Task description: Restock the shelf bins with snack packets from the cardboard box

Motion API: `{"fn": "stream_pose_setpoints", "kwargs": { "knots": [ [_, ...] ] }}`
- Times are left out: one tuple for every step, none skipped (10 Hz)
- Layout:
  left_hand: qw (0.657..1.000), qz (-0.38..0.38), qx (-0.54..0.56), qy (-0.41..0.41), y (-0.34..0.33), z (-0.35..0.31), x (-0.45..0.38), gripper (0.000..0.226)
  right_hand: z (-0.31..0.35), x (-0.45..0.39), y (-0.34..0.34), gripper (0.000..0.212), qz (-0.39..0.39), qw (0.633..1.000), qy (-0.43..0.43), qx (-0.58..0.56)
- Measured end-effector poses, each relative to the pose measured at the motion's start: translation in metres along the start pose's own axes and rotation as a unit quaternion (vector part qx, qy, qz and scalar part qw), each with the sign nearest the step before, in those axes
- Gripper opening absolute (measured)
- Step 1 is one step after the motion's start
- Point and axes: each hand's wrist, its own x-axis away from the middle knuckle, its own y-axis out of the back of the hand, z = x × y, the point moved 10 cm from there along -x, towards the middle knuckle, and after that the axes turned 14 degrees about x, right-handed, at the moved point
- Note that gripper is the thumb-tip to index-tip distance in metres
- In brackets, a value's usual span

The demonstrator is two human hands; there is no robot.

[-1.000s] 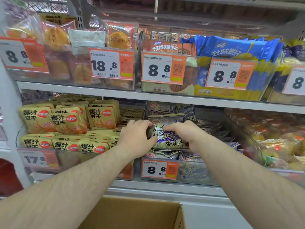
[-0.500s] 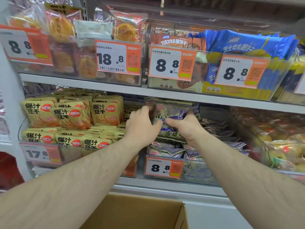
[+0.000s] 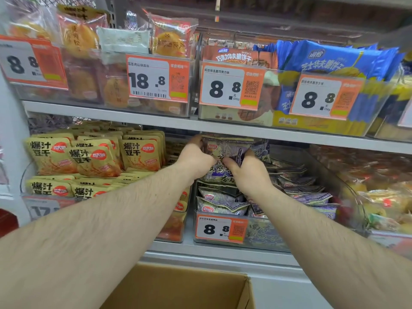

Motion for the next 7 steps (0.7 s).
{"fn": "stream_pose_setpoints", "kwargs": {
  "knots": [
    [0.998, 0.004, -0.061, -0.016, -0.002, 0.005, -0.001, 0.036, 0.001, 0.002, -0.011, 0.063, 0.025, 0.999, 0.018, 0.035],
    [0.995, -0.001, -0.101, -0.010, 0.000, 0.014, -0.001, 0.032, 0.001, 0.005, -0.012, 0.055, 0.044, 0.998, 0.027, 0.046],
    [0.991, 0.009, -0.131, -0.022, -0.002, 0.012, 0.001, 0.016, 0.004, 0.005, -0.013, 0.055, 0.065, 0.994, 0.041, 0.073],
    [0.988, 0.007, -0.149, -0.030, -0.002, 0.010, 0.002, 0.011, 0.005, 0.006, -0.016, 0.057, 0.083, 0.992, 0.039, 0.090],
    [0.988, 0.003, -0.151, -0.026, 0.000, 0.010, 0.004, 0.020, -0.001, 0.004, -0.020, 0.060, 0.101, 0.991, 0.026, 0.088],
    [0.985, 0.003, -0.174, -0.019, 0.003, 0.006, 0.017, 0.041, -0.015, 0.011, -0.021, 0.074, 0.125, 0.986, -0.023, 0.104],
    [0.968, -0.029, -0.246, -0.026, 0.015, -0.003, 0.033, 0.064, -0.018, 0.025, 0.000, 0.087, 0.096, 0.982, -0.070, 0.146]
  ]
}}
